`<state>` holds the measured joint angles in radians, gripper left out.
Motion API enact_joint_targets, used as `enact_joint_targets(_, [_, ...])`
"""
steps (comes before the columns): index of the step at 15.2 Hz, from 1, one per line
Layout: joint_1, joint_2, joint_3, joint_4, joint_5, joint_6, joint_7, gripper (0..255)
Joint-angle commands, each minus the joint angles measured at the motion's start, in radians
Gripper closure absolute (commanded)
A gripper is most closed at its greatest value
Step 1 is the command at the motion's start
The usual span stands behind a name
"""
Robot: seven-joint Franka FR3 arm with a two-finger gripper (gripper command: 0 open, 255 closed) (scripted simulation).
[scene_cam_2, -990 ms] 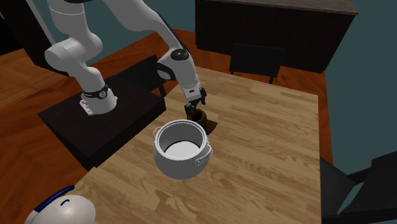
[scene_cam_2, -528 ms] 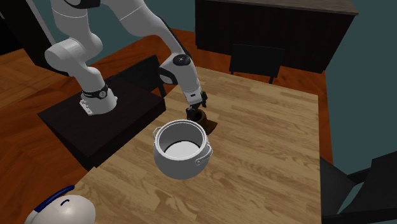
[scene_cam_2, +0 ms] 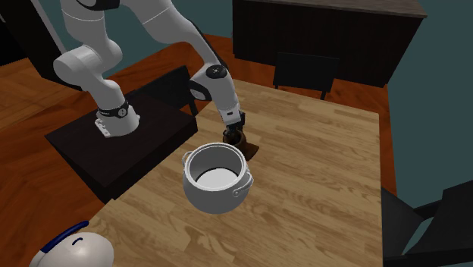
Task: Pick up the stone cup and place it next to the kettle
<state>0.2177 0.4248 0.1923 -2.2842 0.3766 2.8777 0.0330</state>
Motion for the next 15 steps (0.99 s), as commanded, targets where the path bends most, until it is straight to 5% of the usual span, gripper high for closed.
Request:
enact_joint_targets(1, [0.0, 0.0, 0.0, 0.0, 0.0, 0.0, 0.0, 255])
enact_joint_targets(15, [0.014, -0.118, -0.021, -0.017, -0.026, -0.101, 0.042, 255])
